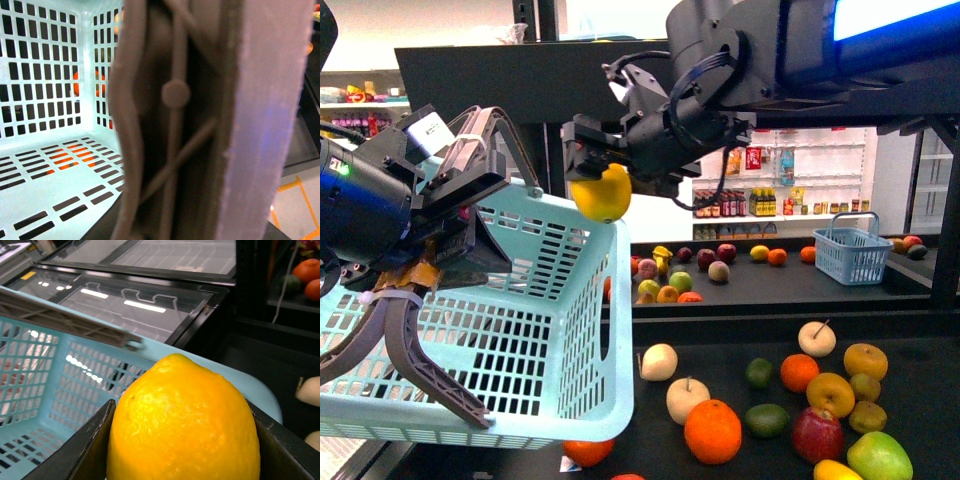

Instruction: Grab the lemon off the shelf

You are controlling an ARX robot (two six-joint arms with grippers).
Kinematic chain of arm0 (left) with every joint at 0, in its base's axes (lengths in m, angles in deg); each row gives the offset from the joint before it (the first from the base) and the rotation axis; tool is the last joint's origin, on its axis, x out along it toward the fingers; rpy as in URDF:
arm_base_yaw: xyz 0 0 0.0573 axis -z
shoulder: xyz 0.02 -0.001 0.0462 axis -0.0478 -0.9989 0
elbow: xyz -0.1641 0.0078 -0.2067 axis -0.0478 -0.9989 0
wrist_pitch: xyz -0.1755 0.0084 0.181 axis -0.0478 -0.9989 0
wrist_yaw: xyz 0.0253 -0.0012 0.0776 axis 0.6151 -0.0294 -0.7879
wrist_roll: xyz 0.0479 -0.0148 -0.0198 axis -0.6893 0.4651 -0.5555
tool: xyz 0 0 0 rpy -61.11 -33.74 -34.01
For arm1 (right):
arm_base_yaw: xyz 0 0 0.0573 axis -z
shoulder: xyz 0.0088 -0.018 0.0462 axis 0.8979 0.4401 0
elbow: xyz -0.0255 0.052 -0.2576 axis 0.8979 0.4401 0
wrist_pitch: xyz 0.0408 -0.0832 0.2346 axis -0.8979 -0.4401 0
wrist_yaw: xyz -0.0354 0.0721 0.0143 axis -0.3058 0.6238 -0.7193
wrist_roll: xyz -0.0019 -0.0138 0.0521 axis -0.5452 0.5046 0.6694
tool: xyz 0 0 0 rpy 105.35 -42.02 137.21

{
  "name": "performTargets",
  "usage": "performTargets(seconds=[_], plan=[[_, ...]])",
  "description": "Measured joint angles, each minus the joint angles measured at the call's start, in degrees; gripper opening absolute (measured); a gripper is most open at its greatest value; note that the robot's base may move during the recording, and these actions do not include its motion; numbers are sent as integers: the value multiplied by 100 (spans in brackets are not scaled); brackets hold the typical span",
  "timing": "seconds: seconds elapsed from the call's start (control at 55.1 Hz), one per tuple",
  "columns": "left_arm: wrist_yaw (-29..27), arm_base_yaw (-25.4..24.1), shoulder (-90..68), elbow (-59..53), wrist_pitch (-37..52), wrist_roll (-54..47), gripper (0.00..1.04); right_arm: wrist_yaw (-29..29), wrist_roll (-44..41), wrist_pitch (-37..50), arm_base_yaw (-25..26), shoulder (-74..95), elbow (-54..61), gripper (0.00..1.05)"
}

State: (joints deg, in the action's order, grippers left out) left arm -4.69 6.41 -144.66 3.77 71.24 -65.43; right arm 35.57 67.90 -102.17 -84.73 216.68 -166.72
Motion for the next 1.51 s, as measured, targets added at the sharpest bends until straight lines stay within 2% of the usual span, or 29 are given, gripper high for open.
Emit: performTargets(seconds=[0.309,0.672,0.89,1.072,1.253,1.507], plan=[[4,0,0,0,0,-2,29,50,24,-111,-540,59,-83,67],[-7,-7,0,0,0,-2,29,-136,-120,-85,-505,55,638,67],[7,-7,2,0,0,-2,29,-66,-146,254,-452,-42,953,97],[9,-7,-11,0,-15,26,29,-94,-120,501,-361,-297,1123,97],[-11,-7,-15,0,-15,4,29,-352,7,1084,74,-872,1856,97],[-28,-9,-15,0,-15,17,29,-643,-284,2218,1370,-2175,3882,97]])
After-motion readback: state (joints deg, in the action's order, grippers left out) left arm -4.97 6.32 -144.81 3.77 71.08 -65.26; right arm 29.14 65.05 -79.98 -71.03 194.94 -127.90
